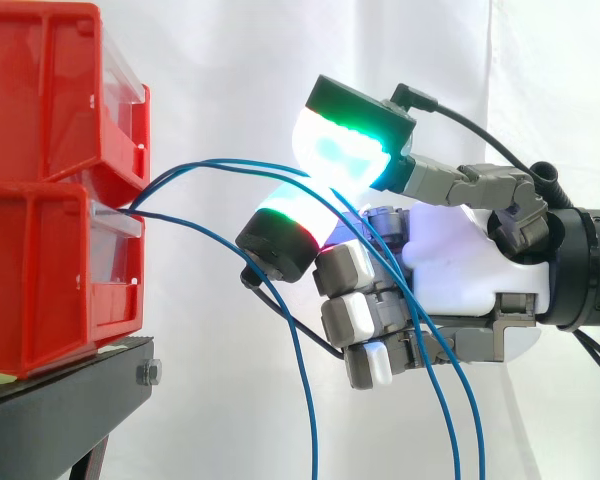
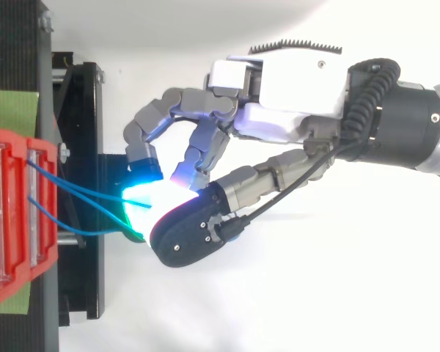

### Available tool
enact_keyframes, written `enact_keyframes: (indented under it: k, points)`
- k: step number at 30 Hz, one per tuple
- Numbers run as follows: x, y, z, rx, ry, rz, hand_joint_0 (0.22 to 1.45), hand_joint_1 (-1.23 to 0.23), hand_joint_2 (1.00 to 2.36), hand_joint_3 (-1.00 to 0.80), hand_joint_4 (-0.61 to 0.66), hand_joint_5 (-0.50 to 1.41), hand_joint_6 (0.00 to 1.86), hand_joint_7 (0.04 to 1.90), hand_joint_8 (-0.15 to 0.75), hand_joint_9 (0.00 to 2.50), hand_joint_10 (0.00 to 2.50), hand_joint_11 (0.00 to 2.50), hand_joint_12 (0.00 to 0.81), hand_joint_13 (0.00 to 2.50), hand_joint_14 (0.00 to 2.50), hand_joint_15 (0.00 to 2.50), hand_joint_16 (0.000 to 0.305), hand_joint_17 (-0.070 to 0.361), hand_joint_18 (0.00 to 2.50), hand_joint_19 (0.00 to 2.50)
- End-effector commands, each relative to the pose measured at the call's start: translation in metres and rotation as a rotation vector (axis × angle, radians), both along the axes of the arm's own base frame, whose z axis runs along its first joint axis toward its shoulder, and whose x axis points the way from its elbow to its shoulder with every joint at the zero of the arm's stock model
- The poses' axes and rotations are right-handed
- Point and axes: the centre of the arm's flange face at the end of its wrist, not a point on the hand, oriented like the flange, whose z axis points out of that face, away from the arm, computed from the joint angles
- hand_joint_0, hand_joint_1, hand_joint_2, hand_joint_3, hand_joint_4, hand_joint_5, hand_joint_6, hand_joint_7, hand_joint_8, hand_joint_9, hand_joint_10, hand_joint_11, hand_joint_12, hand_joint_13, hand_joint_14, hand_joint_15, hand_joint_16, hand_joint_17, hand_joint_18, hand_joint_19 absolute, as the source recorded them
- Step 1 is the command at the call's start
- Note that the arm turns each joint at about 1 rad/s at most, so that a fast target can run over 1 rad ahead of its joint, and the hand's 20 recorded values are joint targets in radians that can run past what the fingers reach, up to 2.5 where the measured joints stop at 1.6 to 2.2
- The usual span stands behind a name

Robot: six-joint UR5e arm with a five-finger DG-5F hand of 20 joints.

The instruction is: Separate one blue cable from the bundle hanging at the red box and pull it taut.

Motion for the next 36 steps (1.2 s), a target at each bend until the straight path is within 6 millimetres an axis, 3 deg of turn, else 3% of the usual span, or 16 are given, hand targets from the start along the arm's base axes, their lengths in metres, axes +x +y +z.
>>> enact_keyframes:
  k: [1, 4, 10, 12, 18, 29, 33, 36]
  points:
    - [0.0, 0.0, 0.0, 0.0, 0.0, 0.0, 0.62, -0.76, 1.01, -0.31, 0.1, -0.14, 0.92, 1.1, 0.384, 1.17, 0.02, 0.73, 0.346, 1.16, 0.02, 0.57, 0.043, 0.096, 1.04, 0.68]
    - [0.0, 0.0, 0.0, 0.0, 0.0, 0.0, 0.56, -0.72, 1.0, -0.5, 0.12, -0.14, 0.92, 1.07, 0.386, 1.17, 0.02, 0.72, 0.349, 1.16, 0.02, 0.57, 0.044, 0.099, 1.05, 0.68]
    - [-0.0003, 0.0, -0.0003, -0.002, 0.003, 0.0, 0.52, -0.61, 1.0, -0.5, 0.12, -0.14, 0.91, 1.05, 0.4, 1.18, 0.01, 0.7, 0.36, 1.17, 0.02, 0.56, 0.046, 0.104, 1.07, 0.66]
    - [-0.0003, 0.0, -0.0003, 0.0, 0.003, 0.0, 0.56, -0.6, 1.0, -0.5, 0.12, -0.14, 0.91, 1.07, 0.391, 1.17, 0.01, 0.7, 0.349, 1.17, 0.02, 0.57, 0.044, 0.099, 1.05, 0.67]
    - [-0.0002, 0.0012, -0.0003, 0.0, 0.003, 0.002, 0.6, -0.74, 1.02, -0.16, 0.11, -0.12, 0.91, 1.15, 0.418, 1.2, 0.01, 0.7, 0.373, 1.2, 0.02, 0.55, 0.049, 0.11, 1.1, 0.63]
    - [-0.0004, 0.0011, -0.0009, 0.0, 0.003, 0.002, 0.6, -0.77, 1.01, -0.04, -0.02, -0.11, 0.91, 1.17, 0.414, 1.22, 0.01, 0.66, 0.387, 1.2, 0.01, 0.51, 0.053, 0.119, 1.13, 0.59]
    - [-0.0017, 0.0011, -0.0036, -0.001, 0.008, 0.003, 0.6, -0.78, 1.01, -0.03, -0.04, -0.1, 0.91, 1.18, 0.399, 1.08, 0.01, 0.38, 0.369, 1.04, 0.01, 0.32, 0.052, 0.117, 1.09, 0.54]
    - [-0.002, 0.0011, -0.0043, -0.001, 0.009, 0.003, 0.6, -0.78, 1.01, -0.03, -0.06, -0.1, 0.91, 1.19, 0.375, 0.83, 0.0, 0.05, 0.364, 0.91, 0.01, 0.19, 0.052, 0.117, 1.05, 0.46]
